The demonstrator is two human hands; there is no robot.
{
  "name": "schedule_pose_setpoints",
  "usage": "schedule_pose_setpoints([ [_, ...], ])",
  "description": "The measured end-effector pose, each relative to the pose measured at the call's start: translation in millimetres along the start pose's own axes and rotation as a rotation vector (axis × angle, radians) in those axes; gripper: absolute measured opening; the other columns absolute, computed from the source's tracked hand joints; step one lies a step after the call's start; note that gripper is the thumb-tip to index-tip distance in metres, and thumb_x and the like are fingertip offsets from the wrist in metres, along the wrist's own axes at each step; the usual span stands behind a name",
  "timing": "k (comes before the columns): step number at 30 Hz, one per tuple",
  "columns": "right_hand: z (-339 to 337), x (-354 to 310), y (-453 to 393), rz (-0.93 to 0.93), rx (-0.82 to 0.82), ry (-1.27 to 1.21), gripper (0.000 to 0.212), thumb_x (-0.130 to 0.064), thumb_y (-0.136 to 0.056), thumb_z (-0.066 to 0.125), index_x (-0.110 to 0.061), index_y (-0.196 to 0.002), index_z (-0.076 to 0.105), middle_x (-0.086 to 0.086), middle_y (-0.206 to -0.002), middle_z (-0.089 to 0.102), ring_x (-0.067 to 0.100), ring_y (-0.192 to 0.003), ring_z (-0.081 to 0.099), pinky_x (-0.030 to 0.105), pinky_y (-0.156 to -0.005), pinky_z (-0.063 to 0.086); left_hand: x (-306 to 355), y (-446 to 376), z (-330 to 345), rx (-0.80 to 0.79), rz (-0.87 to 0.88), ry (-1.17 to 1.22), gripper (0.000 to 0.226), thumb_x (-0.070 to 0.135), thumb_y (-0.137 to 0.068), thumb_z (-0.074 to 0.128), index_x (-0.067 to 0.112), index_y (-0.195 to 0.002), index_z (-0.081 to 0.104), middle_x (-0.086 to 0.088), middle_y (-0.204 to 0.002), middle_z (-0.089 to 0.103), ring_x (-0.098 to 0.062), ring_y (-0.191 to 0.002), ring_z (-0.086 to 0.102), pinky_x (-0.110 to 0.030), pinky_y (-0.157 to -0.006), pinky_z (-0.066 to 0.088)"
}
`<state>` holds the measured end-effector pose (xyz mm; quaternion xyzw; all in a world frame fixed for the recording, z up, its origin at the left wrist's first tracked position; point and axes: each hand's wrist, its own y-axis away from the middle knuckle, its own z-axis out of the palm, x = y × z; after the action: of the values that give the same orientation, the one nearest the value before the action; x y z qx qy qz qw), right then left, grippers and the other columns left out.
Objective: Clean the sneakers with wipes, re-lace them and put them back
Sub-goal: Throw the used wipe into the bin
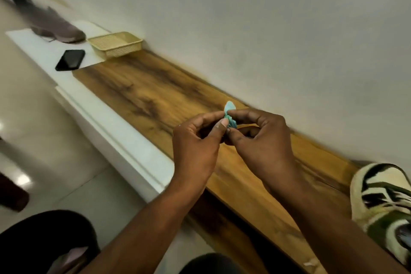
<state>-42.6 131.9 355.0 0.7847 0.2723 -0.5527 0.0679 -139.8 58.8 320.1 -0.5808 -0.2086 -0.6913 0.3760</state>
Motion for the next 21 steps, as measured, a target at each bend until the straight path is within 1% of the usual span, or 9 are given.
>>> schedule_pose_setpoints([
  [4, 55.2, -14.4, 4.2, -0.022, -0.132, -0.007, 0.030, -0.006, -0.087, 0.081, -0.023, -0.112, 0.079, -0.012, -0.098, 0.079, 0.006, -0.077, 0.077, 0.035, -0.075, 0.066, 0.0, 2.6, -56.4, 0.150, 0.008, -0.008, 0.018, 0.003, -0.096, 0.073, 0.010, -0.111, 0.080, 0.000, -0.095, 0.082, -0.016, -0.090, 0.079, -0.029, -0.078, 0.063],
  [7, 94.2, -23.5, 12.1, -0.009, -0.214, -0.025, 0.028, -0.004, -0.085, 0.083, -0.023, -0.106, 0.081, -0.011, -0.095, 0.079, 0.011, -0.076, 0.077, 0.040, -0.075, 0.066, 0.2, 10.7, -97.1, 0.255, 0.017, -0.024, 0.018, 0.003, -0.095, 0.073, 0.009, -0.111, 0.080, 0.000, -0.095, 0.082, -0.016, -0.091, 0.079, -0.033, -0.080, 0.065],
  [10, 137.5, -33.4, 28.0, 0.015, -0.312, -0.053, 0.028, -0.002, -0.084, 0.084, -0.022, -0.103, 0.082, -0.007, -0.092, 0.079, 0.018, -0.075, 0.078, 0.044, -0.074, 0.066, 1.4, 24.6, -142.2, 0.369, 0.015, -0.034, 0.016, 0.003, -0.094, 0.075, 0.010, -0.107, 0.080, 0.000, -0.092, 0.082, -0.016, -0.089, 0.079, -0.035, -0.081, 0.065],
  [13, 180.2, -42.4, 48.4, 0.020, -0.432, -0.046, 0.027, -0.002, -0.083, 0.085, -0.022, -0.101, 0.082, -0.007, -0.089, 0.079, 0.014, -0.072, 0.077, 0.041, -0.072, 0.066, 0.9, 43.5, -187.7, 0.476, 0.002, -0.051, 0.015, 0.003, -0.095, 0.074, 0.012, -0.106, 0.080, 0.000, -0.093, 0.082, -0.015, -0.090, 0.079, -0.032, -0.081, 0.064],
  [15, 207.8, -47.2, 65.9, 0.010, -0.513, -0.026, 0.027, -0.003, -0.083, 0.085, -0.025, -0.099, 0.082, -0.010, -0.087, 0.079, 0.010, -0.074, 0.077, 0.039, -0.074, 0.066, 1.3, 60.2, -218.7, 0.549, -0.008, -0.041, 0.015, 0.004, -0.095, 0.074, 0.010, -0.108, 0.079, -0.002, -0.096, 0.082, -0.017, -0.093, 0.079, -0.033, -0.083, 0.064],
  [18, 244.0, -51.0, 94.2, 0.006, -0.573, -0.037, 0.024, -0.005, -0.084, 0.085, -0.024, -0.098, 0.084, -0.012, -0.089, 0.080, 0.006, -0.083, 0.077, 0.035, -0.080, 0.065, 0.8, 87.0, -259.3, 0.622, -0.056, -0.024, 0.014, 0.005, -0.095, 0.074, 0.009, -0.107, 0.079, -0.004, -0.098, 0.081, -0.020, -0.096, 0.078, -0.034, -0.085, 0.064],
  [21, 274.8, -52.0, 121.2, 0.064, -0.631, -0.044, 0.021, -0.005, -0.085, 0.083, -0.023, -0.094, 0.084, -0.010, -0.088, 0.080, 0.006, -0.084, 0.077, 0.032, -0.079, 0.065, -2.7, 112.1, -296.4, 0.692, -0.120, -0.038, 0.011, 0.009, -0.096, 0.074, 0.012, -0.104, 0.079, -0.002, -0.098, 0.081, -0.019, -0.094, 0.079, -0.038, -0.081, 0.063],
])
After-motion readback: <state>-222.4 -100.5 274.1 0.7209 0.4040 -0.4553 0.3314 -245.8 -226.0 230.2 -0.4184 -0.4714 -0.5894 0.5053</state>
